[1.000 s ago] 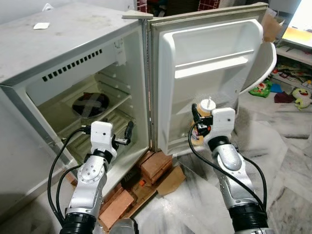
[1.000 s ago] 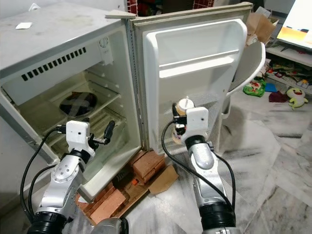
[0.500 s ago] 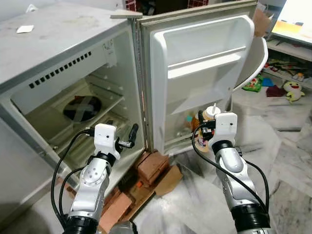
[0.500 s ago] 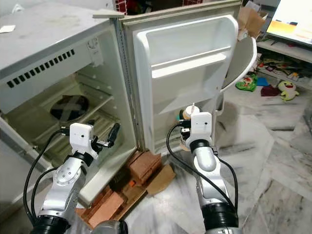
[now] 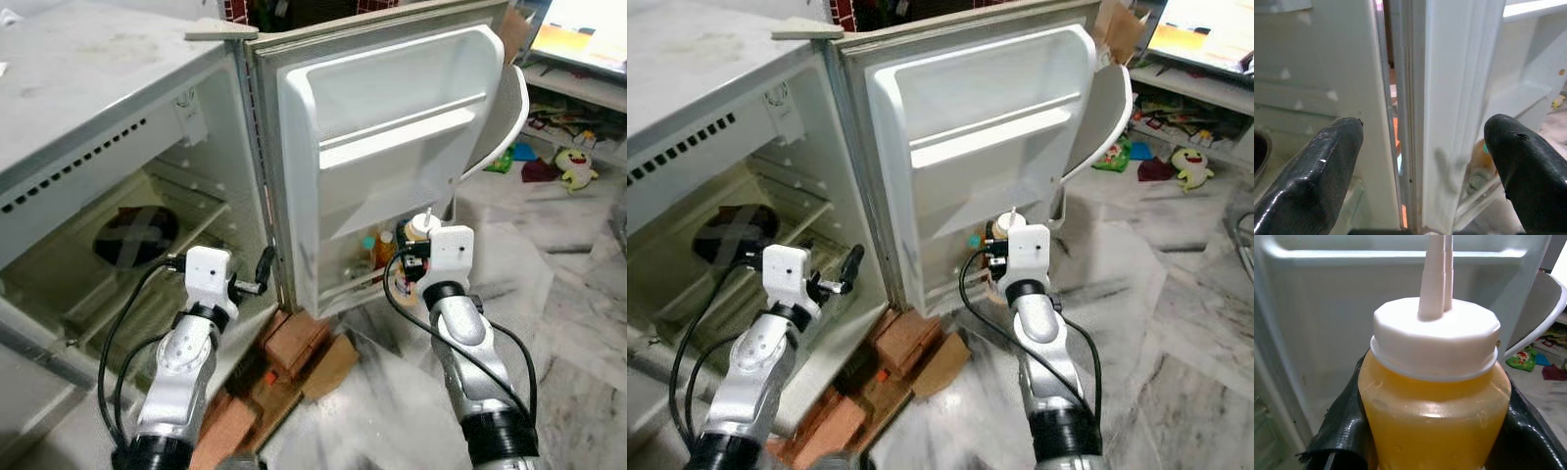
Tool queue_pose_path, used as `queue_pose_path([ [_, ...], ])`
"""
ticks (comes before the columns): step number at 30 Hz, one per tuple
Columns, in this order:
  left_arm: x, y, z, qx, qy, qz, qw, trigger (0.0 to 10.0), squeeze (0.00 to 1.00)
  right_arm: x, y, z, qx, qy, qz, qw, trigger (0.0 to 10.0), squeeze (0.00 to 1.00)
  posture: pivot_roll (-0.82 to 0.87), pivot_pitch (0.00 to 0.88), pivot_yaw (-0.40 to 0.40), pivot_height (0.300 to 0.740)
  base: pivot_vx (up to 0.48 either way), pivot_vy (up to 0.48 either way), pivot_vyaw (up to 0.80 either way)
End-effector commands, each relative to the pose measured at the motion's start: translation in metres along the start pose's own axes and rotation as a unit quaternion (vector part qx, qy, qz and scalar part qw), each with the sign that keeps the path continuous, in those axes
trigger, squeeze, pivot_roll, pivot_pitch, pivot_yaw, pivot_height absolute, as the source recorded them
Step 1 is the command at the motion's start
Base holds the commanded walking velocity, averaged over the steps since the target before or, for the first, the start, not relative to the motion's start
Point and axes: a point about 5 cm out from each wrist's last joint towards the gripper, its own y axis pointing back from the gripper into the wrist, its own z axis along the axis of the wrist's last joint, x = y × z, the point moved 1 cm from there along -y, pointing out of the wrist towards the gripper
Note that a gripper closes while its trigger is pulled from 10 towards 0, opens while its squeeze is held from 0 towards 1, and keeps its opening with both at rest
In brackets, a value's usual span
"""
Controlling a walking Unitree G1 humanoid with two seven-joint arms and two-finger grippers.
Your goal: Restocking fridge
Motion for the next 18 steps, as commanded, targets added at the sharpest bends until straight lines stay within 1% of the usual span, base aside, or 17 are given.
queue_pose_path([
  [1,-0.002,-0.001,0.003,-0.003,0.0,-0.006,1.0,10.0,0.0,-0.004,0.0,0.002,-0.002,-0.001,-0.002,1.0,10.0,0.0,0.05,0.002,0.009,0.74,0.3,0.0,0.0],
  [10,-0.001,-0.001,0.003,-0.002,-0.003,-0.003,1.0,10.0,0.0,0.004,0.001,0.0,0.003,-0.012,0.021,1.0,10.0,0.0,0.05,0.005,0.007,0.74,0.287,0.0,0.0],
  [12,-0.002,0.0,0.004,-0.006,0.001,-0.009,1.0,10.0,0.0,0.01,0.001,0.0,0.005,-0.019,0.043,0.999,10.0,0.0,0.05,0.005,0.006,0.74,0.369,0.0,0.0],
  [15,-0.001,0.0,0.004,-0.005,-0.001,-0.006,1.0,10.0,0.0,0.011,0.002,0.001,0.003,-0.018,0.048,0.999,10.0,0.0,0.05,0.005,0.006,0.74,0.391,0.0,0.0],
  [18,-0.002,0.0,0.004,-0.005,-0.001,-0.005,1.0,10.0,0.0,0.011,0.001,0.001,0.001,-0.019,0.051,0.999,10.0,0.0,0.05,0.004,0.006,0.74,0.384,0.0,0.69],
])
